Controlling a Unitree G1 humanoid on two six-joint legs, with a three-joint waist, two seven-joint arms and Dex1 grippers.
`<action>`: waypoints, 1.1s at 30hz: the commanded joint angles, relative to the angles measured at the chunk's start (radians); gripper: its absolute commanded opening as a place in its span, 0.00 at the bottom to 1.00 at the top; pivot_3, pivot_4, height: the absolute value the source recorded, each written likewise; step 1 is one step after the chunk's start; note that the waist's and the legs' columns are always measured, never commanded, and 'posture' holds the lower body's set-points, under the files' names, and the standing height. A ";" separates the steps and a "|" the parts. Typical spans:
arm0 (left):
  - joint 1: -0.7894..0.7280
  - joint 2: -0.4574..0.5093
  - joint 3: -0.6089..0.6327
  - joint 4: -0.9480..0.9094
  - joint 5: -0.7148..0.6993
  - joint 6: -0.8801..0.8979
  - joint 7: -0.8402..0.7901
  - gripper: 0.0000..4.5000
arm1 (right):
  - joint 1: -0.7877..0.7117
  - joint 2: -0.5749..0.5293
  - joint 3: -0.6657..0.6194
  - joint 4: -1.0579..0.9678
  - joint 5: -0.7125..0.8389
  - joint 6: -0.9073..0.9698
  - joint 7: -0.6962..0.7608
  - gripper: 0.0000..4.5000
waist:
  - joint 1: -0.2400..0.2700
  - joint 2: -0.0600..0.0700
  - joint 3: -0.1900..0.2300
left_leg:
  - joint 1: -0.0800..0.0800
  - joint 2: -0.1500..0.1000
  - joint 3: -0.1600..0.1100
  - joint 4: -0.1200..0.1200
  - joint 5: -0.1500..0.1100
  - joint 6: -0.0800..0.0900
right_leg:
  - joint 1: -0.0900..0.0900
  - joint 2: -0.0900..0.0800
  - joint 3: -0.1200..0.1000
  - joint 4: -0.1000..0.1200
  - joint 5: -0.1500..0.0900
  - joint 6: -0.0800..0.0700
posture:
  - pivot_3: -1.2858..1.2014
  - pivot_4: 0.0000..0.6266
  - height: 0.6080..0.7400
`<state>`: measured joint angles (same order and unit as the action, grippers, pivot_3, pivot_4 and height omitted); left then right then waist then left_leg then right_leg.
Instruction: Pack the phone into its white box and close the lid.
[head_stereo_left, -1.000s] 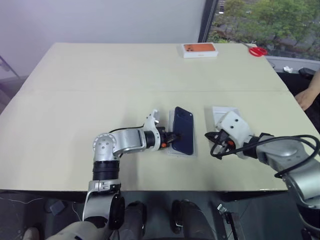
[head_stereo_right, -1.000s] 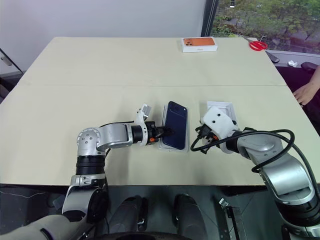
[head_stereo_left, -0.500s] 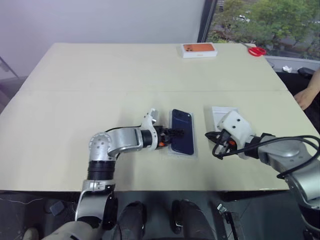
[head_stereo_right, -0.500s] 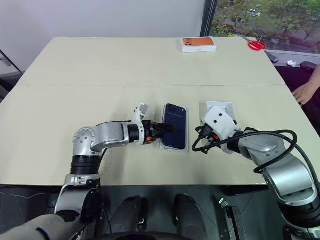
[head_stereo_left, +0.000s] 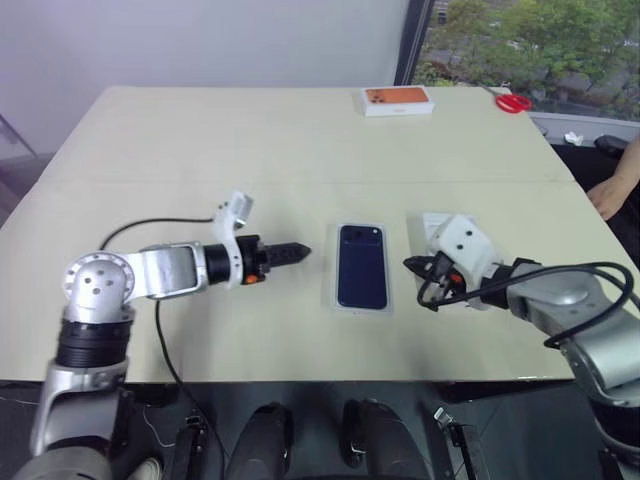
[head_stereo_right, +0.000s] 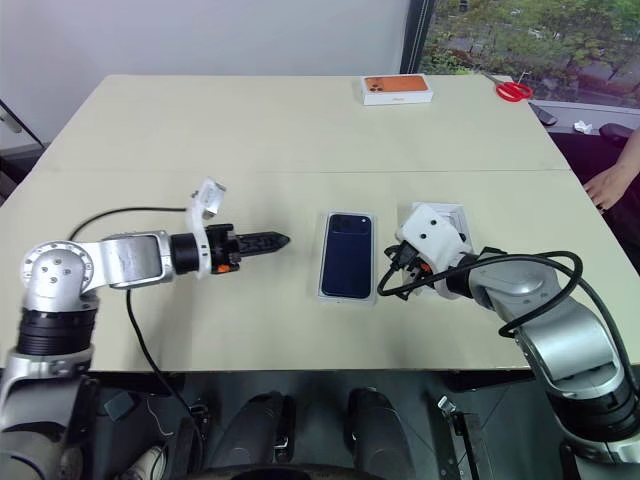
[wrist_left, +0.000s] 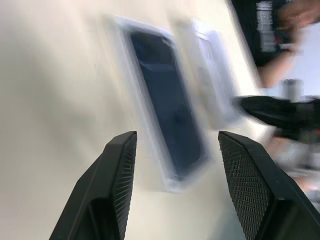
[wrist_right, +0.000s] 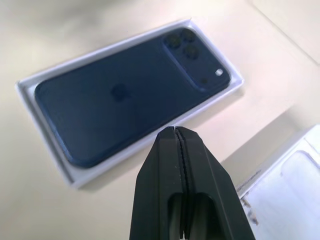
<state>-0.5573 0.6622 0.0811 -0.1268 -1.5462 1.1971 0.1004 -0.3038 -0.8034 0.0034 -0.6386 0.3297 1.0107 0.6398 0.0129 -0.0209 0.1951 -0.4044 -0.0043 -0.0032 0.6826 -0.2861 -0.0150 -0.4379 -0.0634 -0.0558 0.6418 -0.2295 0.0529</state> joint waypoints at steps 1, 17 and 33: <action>0.054 0.094 -0.083 -0.069 0.455 -0.345 -0.300 0.60 | -0.035 0.024 0.012 0.018 -0.010 -0.005 -0.034 0.00 | 0.000 0.000 0.000 | 0.000 0.000 0.000 0.000 0.000 0.000 | 0.000 0.000 0.000 -0.001 0.000 0.000 | 0.52 0.24 1.00; 0.183 0.046 -0.251 0.025 1.046 -0.831 -0.879 0.62 | -0.188 0.168 -0.123 0.080 0.070 0.368 -0.185 0.52 | 0.001 0.001 0.000 | -0.004 0.003 0.002 -0.001 -0.003 0.005 | 0.000 -0.001 0.000 -0.010 0.003 0.001 | 0.52 0.24 1.00; 0.228 -0.031 -0.287 -0.001 1.168 -0.944 -1.087 0.62 | -0.279 0.339 -0.217 0.304 0.107 0.604 -0.537 0.73 | -0.002 0.002 0.000 | -0.003 0.004 0.002 -0.001 -0.002 0.005 | 0.000 0.001 0.000 -0.006 0.003 0.002 | 0.52 0.24 1.00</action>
<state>-0.3266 0.6334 -0.2183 -0.1024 -0.3873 0.2732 -0.9782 -0.5547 -0.4589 -0.1885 -0.3315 0.4189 1.6078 0.1365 0.0108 -0.0187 0.1951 -0.4070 0.0000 -0.0015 0.6820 -0.2883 -0.0095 -0.4379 -0.0628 -0.0556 0.6356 -0.2263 0.0546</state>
